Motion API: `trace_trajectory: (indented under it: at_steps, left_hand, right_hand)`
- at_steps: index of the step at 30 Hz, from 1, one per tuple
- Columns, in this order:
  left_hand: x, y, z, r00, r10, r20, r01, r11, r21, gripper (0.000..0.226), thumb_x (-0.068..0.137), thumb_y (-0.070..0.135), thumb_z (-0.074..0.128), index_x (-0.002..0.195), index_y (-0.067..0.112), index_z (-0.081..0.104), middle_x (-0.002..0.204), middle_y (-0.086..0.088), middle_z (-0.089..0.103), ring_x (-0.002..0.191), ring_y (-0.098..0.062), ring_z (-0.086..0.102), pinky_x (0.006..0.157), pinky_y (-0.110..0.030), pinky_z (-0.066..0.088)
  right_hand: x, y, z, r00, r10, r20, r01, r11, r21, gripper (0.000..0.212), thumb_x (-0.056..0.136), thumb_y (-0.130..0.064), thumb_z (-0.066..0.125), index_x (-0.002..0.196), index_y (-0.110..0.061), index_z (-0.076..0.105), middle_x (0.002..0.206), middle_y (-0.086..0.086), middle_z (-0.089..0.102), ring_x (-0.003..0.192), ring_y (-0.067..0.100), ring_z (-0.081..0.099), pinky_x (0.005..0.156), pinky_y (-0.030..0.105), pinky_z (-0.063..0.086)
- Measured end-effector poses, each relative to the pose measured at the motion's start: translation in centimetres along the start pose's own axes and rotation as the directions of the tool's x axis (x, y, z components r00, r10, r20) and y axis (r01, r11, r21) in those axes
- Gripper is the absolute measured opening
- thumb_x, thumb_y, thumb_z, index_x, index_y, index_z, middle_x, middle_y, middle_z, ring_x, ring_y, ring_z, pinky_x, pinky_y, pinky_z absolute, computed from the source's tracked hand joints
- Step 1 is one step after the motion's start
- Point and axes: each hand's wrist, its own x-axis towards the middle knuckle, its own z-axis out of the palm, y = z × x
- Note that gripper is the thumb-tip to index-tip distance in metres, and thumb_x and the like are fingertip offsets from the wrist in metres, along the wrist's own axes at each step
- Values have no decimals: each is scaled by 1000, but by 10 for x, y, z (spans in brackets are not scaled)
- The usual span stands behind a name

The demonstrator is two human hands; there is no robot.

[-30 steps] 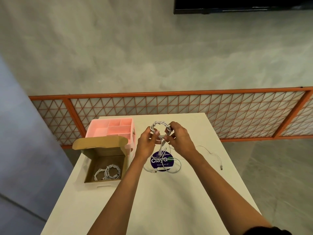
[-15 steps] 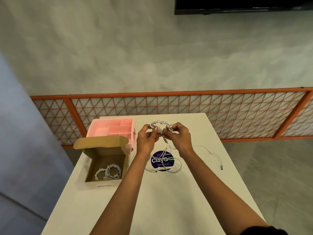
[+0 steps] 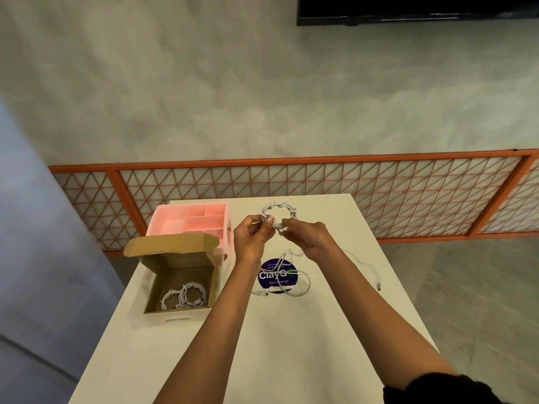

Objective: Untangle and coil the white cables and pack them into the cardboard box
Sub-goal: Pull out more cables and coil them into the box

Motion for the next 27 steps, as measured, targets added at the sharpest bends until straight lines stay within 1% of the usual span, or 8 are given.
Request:
trace_trajectory:
  at_steps: [3, 5, 7, 10, 12, 16, 22, 27]
  left_hand:
    - [-2, -3, 0, 1000, -9, -21, 8, 1000, -10, 4, 88, 7, 63, 90, 4, 60, 85, -9, 68, 81, -18, 67, 72, -22, 58]
    - [-1, -4, 0, 999, -4, -44, 4, 1000, -9, 6, 88, 7, 64, 91, 3, 61, 86, -9, 68, 82, -19, 67, 71, -22, 58]
    - [0, -5, -1, 999, -5, -48, 5, 1000, -1, 6, 88, 6, 64, 90, 3, 61, 86, -10, 68, 81, -20, 67, 70, -22, 58]
    - [-2, -5, -2, 998, -24, -65, 24, 1000, -4, 10, 89, 5, 62, 96, -1, 60, 83, -10, 67, 77, -19, 67, 67, -22, 58]
    - [-2, -6, -4, 996, -40, -82, 40, 999, -4, 13, 90, 6, 61, 100, -3, 59, 84, -11, 67, 77, -21, 66, 66, -22, 59]
    - [0, -7, -6, 990, -104, -96, 105, 994, 1, 18, 89, 7, 63, 102, -5, 60, 90, -18, 67, 78, -25, 67, 67, -26, 60]
    - [1, -9, -4, 964, -217, -152, 219, 976, -1, 21, 88, 7, 65, 102, -7, 58, 93, -23, 66, 62, -18, 68, 64, -25, 60]
    - [2, -10, -6, 946, -283, -157, 283, 959, -25, 28, 86, 7, 67, 107, -9, 58, 92, -22, 67, 64, -21, 68, 64, -26, 60]
  right_hand:
    - [3, 2, 0, 998, 41, -42, -43, 999, -26, 37, 77, -1, 73, 108, 10, 55, 84, 17, 57, 74, 22, 58, 75, 32, 58]
    - [5, 4, 0, 991, 118, -64, -124, 987, -106, 52, 77, -10, 76, 119, 4, 50, 102, 15, 50, 94, 27, 55, 81, 36, 56]
    - [4, 3, -1, 983, 181, -17, -182, 981, -70, 49, 80, -9, 73, 122, 4, 52, 108, 16, 46, 105, 30, 53, 86, 36, 54]
    - [5, 4, -1, 984, 168, 63, -168, 986, -6, 28, 82, 0, 68, 106, 11, 58, 89, 21, 57, 78, 26, 61, 79, 30, 56]
    - [7, 7, -1, 991, 121, 60, -120, 993, -21, 21, 79, 4, 69, 96, 11, 60, 85, 21, 63, 73, 24, 63, 65, 26, 57]
    - [9, 10, 0, 999, 52, 7, -52, 998, -46, 10, 75, 11, 67, 75, 3, 61, 75, 14, 62, 67, 20, 60, 63, 24, 54]
    - [7, 11, -3, 997, -9, 72, 22, 983, -181, 31, 76, 10, 65, 104, -4, 66, 79, 4, 65, 74, 14, 61, 67, 24, 44]
    - [8, 10, -10, 979, -3, 202, 29, 991, -128, 25, 80, 14, 62, 98, -2, 65, 82, 8, 65, 76, 18, 63, 70, 23, 54]
